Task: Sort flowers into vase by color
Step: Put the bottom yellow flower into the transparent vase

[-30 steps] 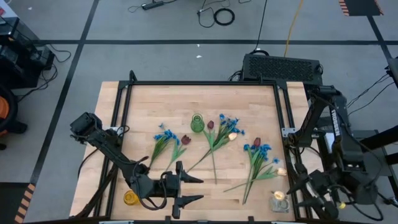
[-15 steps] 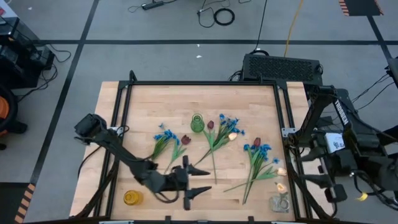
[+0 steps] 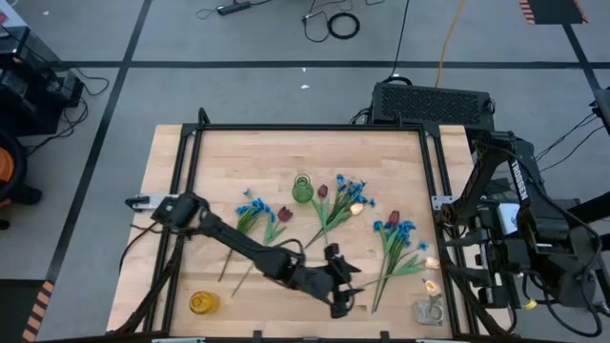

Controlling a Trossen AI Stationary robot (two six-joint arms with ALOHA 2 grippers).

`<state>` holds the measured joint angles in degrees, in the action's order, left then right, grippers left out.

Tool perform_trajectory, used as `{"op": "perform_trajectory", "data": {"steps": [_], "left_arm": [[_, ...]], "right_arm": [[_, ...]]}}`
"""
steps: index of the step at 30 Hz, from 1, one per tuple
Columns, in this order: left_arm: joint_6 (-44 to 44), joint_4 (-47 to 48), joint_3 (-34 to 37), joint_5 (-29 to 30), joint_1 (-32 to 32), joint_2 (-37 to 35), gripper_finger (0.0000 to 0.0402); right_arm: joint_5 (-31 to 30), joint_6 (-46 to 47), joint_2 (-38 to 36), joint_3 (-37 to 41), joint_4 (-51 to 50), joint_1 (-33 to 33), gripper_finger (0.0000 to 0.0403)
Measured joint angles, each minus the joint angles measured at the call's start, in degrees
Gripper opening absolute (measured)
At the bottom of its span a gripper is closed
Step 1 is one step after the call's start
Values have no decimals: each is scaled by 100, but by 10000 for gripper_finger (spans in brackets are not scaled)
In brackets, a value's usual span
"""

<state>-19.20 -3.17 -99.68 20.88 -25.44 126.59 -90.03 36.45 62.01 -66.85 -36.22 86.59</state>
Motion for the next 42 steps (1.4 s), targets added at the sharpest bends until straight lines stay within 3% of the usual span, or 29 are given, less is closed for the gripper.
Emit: {"op": "perform_trajectory", "data": {"steps": [3,7,17,35,42], "left_arm": [[20,2,-395,-393,96,347,239],[-73,95,-613,-441,188,697,239],[-435,60,-616,-533,302,1256,239],[-145,-83,-608,-576,353,1693,239],[-63,-12,-610,-679,365,1737,192]], "right_arm": [[-3,191,136,18,5,0,203],[6,-283,204,27,309,0,203],[2,-458,204,27,314,-248,203],[3,-589,202,27,296,-415,203],[3,-589,202,24,294,-413,203]]}}
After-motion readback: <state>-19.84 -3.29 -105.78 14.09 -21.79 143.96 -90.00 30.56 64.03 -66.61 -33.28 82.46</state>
